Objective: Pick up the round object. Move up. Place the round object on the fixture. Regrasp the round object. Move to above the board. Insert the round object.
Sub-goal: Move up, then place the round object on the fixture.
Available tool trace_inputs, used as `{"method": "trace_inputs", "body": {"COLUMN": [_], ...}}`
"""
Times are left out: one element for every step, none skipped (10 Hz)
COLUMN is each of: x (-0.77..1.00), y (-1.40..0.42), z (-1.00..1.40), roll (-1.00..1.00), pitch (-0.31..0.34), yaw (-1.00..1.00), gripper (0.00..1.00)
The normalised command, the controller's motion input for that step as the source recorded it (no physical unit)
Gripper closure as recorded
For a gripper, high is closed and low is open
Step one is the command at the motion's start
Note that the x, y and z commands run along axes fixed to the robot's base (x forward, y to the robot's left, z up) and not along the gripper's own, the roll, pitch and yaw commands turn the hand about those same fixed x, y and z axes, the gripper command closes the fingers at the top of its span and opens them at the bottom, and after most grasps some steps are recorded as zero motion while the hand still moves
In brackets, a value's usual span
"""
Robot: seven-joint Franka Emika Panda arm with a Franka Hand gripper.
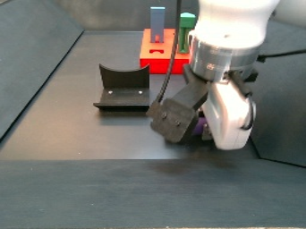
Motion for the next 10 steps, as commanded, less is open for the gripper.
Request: {"method": "trace_inputs", "body": {"x": [-0.04, -0.03, -0.01, -0.01, 0.00, 0.00, -0.01, -0.01, -0.02, -0.02], "y": [-0.02, -0.01, 0.00, -0.01, 0.00, 0.00, 0.00, 0.00, 0.00, 0.00], "z": [0.60, 0.53, 0.34, 0.23, 1.00, 1.00, 1.00, 1.00, 1.00, 1.00], "roll": [0.00, 0.01, 0.05, 0.07, 0.00, 0.01, 0.03, 0.04, 0.06, 0.07], "pitch": [0.081, 0.098, 0.128, 0.136, 0.000, -0.001, 0.032, 0.050, 0.088, 0.109], "yaw": [-0.02, -0.02, -0.02, -0.01, 0.00, 0.00, 0.00, -0.01, 0.00, 0.00], "gripper": [1.00, 1.00, 1.00, 1.00, 1.00, 1.00, 1.00, 1.00, 1.00, 1.00]}}
